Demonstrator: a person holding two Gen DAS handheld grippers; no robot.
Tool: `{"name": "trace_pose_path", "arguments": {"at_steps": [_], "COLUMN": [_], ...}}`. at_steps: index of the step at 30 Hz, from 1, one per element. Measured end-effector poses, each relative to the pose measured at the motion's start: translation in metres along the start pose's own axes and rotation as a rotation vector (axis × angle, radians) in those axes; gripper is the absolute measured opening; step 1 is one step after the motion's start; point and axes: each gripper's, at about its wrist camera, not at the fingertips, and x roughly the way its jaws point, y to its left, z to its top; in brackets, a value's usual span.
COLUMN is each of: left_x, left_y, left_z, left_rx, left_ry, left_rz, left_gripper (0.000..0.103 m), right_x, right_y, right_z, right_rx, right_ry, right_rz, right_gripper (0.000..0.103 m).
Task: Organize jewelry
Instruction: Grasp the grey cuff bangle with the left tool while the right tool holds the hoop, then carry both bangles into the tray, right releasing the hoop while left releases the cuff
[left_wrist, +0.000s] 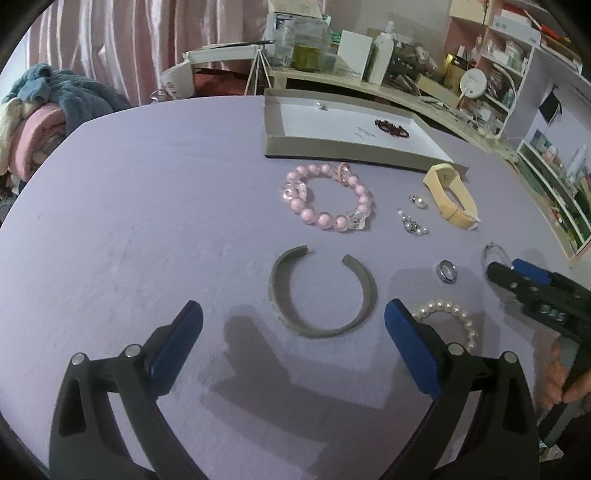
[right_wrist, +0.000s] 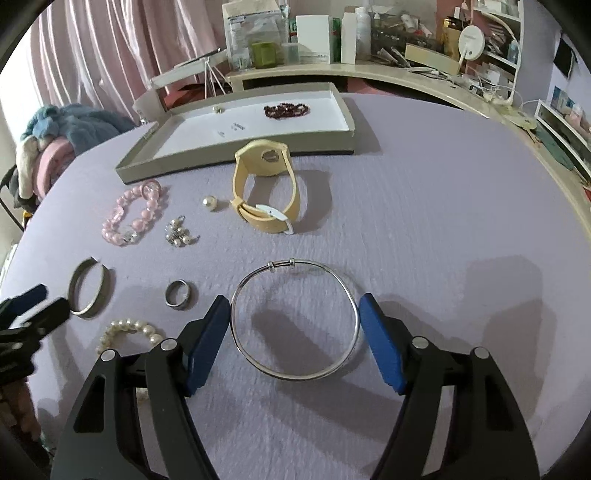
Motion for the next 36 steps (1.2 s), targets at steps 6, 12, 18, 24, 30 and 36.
{"name": "trace_pose_path", "arguments": {"at_steps": [6,12,18,24,30,36], "left_x": [0.022,0.028,0.024,0.003,-0.02,-0.027], "left_y": [-0.011,-0.017,-0.019,0.002,0.018,0.017], "left_z": [0.005,0.01,0.011,0.018,0.031,0.035], "left_rx": [0.05,0.076,0.099,0.013,-0.031,-0.031], "left_ry": [0.047,0.037,0.016,-0.033,-0.097,-0.124], "left_rz": [0.021,0.048,0.036,0.025,0.029,0.018], "left_gripper": [0.099,0.085,0.067,0.067,0.067,0.067], "right_x": [-0.006,-0.008,-0.009,-0.016,-0.022,-0.023], "right_y": [-0.004,-0.008,-0.006,-0.001,0.007,0.009], "right_z": [0.002,0.0,0.001,0.005,0.007,0.007], "right_rx": [0.023,0.035,0.04,0.034,0.023,0.023], "right_ry": [-0.01,-0.009,-0.013,-0.04,-0.057,-0.059], "right_rz": [0.009,0.011,0.02,0.046,0.062,0.063], "right_gripper": [0.073,0.073,0.073,0.073,0.073,0.073]}}
